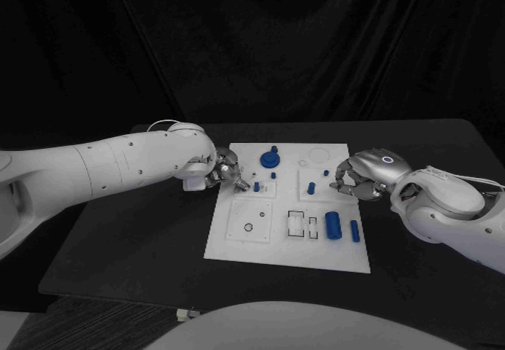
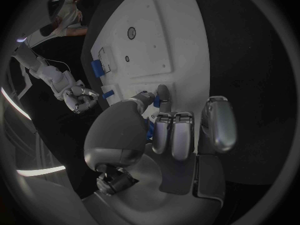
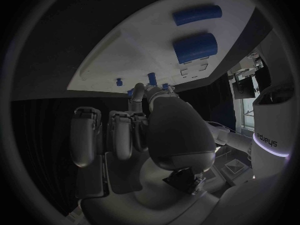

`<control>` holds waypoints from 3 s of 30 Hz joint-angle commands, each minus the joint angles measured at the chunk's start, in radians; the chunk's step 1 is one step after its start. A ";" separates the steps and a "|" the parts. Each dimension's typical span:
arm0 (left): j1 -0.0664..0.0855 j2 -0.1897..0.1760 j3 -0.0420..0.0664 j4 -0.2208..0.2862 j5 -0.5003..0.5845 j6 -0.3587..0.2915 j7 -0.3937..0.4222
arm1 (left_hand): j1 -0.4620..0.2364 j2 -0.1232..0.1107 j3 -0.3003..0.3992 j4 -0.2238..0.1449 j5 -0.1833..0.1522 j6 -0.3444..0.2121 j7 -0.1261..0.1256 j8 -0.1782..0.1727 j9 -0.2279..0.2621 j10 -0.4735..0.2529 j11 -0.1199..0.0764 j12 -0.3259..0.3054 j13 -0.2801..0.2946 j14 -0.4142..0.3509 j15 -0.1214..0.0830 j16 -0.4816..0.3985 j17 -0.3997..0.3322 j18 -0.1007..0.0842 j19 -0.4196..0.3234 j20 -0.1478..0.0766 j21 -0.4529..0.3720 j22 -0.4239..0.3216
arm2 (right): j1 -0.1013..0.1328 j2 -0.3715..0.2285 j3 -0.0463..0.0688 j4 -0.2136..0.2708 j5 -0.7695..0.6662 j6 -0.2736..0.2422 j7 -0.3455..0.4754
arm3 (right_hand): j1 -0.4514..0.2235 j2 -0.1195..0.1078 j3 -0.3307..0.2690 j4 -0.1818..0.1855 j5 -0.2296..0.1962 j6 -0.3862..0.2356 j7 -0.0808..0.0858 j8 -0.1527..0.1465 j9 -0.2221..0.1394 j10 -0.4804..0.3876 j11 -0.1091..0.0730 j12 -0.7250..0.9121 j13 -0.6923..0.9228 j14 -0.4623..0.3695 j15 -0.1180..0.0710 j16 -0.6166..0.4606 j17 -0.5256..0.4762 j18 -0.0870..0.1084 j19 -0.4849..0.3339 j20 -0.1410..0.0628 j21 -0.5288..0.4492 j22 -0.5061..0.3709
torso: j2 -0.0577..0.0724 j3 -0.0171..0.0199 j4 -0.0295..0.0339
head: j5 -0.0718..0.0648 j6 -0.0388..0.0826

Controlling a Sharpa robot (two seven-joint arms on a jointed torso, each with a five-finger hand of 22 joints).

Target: Assemble the parts on the task board

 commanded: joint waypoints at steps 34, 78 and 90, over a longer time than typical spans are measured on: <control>-0.002 -0.006 0.000 0.001 0.003 -0.018 0.033 | -0.021 0.002 -0.112 0.043 0.049 -0.028 -0.019 0.082 0.149 0.101 -0.014 0.022 0.268 0.112 -0.016 0.007 0.265 0.020 -0.001 -0.014 0.000 0.190 | -0.004 0.003 0.001 -0.001 -0.002 0.004 -0.018 | 0.020 -0.001 0.043 0.004 0.023 -0.004 0.001 -0.027 0.006 0.113 0.003 0.017 0.264 0.094 0.001 -0.003 0.224 -0.012 0.049 -0.001 -0.020 0.239 | 0.000 0.0001 0.0003 | 0.002 0.000; -0.002 -0.008 0.000 0.012 0.003 -0.061 0.069 | 0.111 -0.063 0.236 -0.133 0.222 -0.043 -0.004 0.005 0.154 0.100 -0.007 0.020 0.267 0.112 -0.012 0.004 0.262 0.020 -0.001 -0.013 0.005 0.190 | -0.006 0.004 0.001 -0.006 -0.002 0.013 -0.019 | 0.020 -0.001 0.044 0.004 0.023 -0.003 0.001 -0.028 0.006 0.113 0.003 0.017 0.264 0.094 0.001 -0.004 0.222 -0.011 0.048 -0.001 -0.023 0.239 | 0.000 0.0002 0.0003 | 0.003 0.000; 0.003 -0.027 0.001 0.031 0.004 -0.062 0.065 | 0.102 -0.071 0.268 -0.158 0.215 -0.036 -0.002 0.000 0.149 0.099 -0.007 0.017 0.265 0.111 -0.012 0.003 0.261 0.020 -0.001 -0.013 0.007 0.190 | -0.006 -0.001 0.001 -0.004 -0.002 0.012 -0.021 | 0.020 -0.001 0.044 0.004 0.023 -0.003 0.001 -0.028 0.006 0.113 0.003 0.017 0.264 0.094 0.001 -0.004 0.222 -0.011 0.048 -0.001 -0.023 0.239 | 0.000 0.0000 0.0000 | 0.000 0.000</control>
